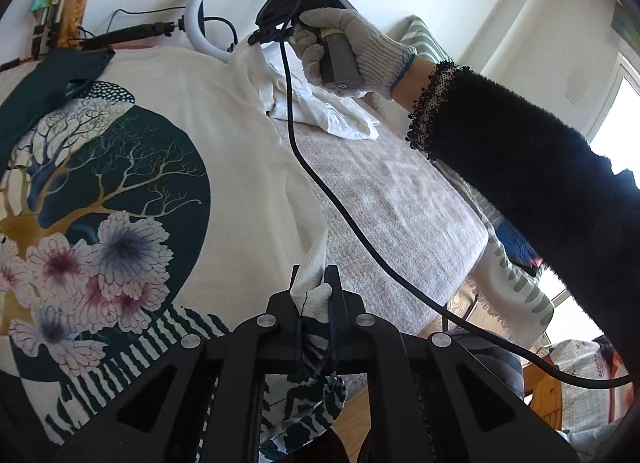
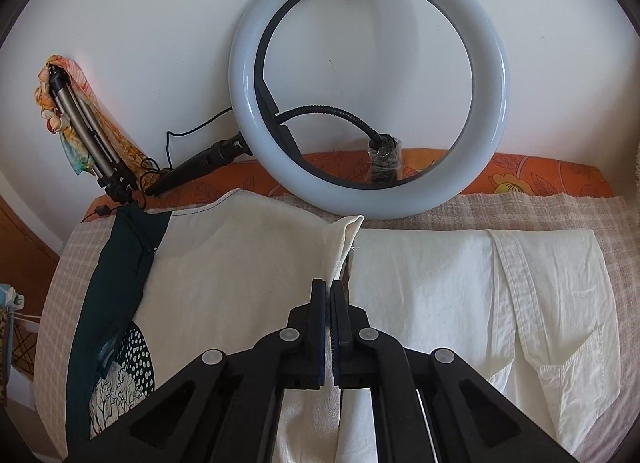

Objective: Fold small clothes

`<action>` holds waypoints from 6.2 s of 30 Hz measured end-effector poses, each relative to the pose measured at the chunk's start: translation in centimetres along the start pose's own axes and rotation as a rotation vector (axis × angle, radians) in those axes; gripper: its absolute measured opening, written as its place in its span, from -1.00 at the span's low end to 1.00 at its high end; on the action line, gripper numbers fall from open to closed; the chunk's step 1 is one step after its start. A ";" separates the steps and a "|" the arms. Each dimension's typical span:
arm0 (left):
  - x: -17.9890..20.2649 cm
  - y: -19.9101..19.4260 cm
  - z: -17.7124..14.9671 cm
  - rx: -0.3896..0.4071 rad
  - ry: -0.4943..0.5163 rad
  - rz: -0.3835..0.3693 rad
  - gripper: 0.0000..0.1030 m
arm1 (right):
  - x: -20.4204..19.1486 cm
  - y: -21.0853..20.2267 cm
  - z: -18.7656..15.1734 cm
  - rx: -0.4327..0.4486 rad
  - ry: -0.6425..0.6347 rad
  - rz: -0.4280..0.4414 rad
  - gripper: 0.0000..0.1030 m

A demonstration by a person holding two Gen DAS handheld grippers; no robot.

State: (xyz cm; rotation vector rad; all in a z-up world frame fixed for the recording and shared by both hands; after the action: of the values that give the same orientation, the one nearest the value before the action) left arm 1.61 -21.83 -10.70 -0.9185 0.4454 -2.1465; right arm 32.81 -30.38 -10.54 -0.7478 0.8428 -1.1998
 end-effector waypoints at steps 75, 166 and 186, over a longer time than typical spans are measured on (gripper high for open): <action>-20.2 -19.5 0.4 -0.021 -0.258 0.269 -0.28 | -17.8 -13.8 -22.6 -0.164 -0.120 0.273 -0.30; -27.7 -12.6 11.1 0.121 -0.358 0.375 -0.53 | -8.0 -8.8 -20.6 -0.046 0.421 0.486 -0.46; -26.4 -9.2 8.8 -0.044 -0.215 0.395 -0.51 | -12.9 -8.4 -22.4 -0.107 0.062 0.333 -0.39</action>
State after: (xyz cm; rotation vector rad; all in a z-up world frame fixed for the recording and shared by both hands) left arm 15.67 3.79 -12.02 -0.9819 0.5195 -1.6688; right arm 7.45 -20.69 -12.49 -0.6284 1.0445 -0.8899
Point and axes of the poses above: each gripper's, at about its wrist camera, not at the fingertips, and y roughly the way its jaws point, x to its right, z to its top, the point moved 2 cm from there along y, roughly the way its jaws point, and after that the axes turned 2 degrees about x, right-handed, at the moved point
